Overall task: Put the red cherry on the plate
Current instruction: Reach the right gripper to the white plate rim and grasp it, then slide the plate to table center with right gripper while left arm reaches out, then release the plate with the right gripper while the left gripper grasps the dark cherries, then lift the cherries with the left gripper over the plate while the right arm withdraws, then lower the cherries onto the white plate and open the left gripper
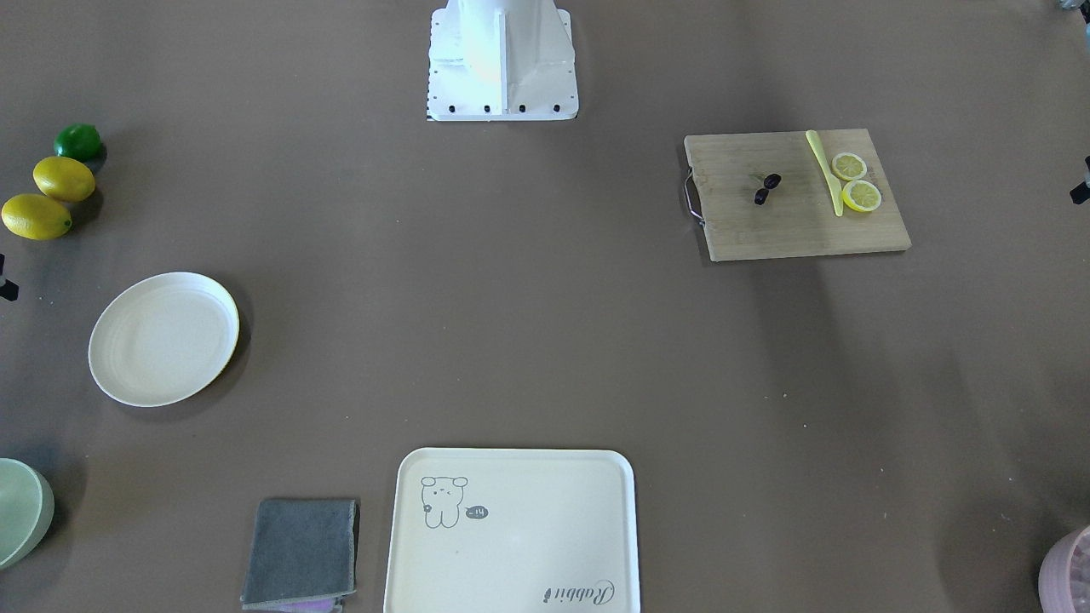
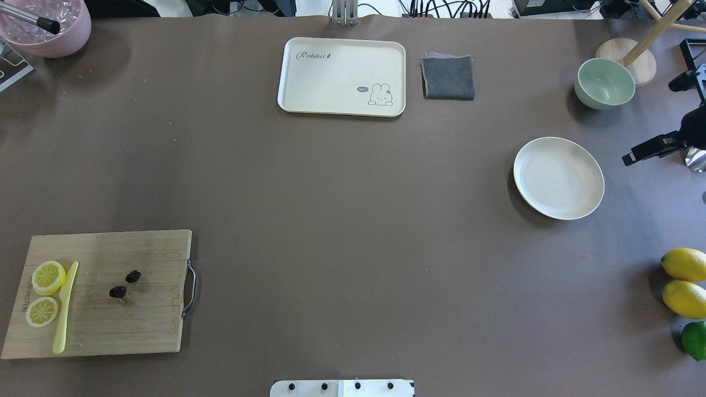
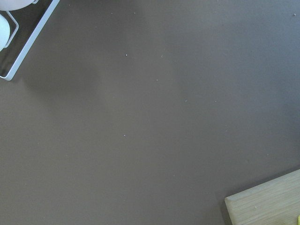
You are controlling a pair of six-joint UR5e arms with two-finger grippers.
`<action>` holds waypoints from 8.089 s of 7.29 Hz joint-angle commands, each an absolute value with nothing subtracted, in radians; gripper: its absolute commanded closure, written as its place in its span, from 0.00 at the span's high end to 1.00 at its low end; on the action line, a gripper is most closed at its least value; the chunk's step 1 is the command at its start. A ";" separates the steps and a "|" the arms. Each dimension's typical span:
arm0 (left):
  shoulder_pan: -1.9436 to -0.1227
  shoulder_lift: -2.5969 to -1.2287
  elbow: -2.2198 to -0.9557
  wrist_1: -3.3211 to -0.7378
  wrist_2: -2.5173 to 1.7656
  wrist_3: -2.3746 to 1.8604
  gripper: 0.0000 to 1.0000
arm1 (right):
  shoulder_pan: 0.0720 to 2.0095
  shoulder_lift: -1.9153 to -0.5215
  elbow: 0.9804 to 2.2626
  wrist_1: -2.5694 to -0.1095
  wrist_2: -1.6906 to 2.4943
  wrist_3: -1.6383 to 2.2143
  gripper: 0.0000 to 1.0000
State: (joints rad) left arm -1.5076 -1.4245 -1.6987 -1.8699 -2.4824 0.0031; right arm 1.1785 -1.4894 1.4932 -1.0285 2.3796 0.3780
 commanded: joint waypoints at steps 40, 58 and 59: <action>-0.537 -1.614 -1.984 -2.249 -1.910 -1.335 0.00 | 0.717 -1.225 1.772 -0.982 2.119 1.424 1.00; -1.244 -1.720 -1.670 -1.842 -2.369 -0.197 0.97 | 1.254 -1.608 1.737 -1.145 2.379 0.435 1.00; -1.344 -1.704 -1.578 -1.842 -2.411 -0.023 0.97 | 1.296 -1.614 1.706 -1.175 2.378 0.314 1.00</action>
State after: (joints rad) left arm -1.1965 -1.7376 -1.6866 -1.8424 -2.3274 -0.2734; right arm 1.2491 -1.6095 1.7340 -1.1194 2.3818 0.4545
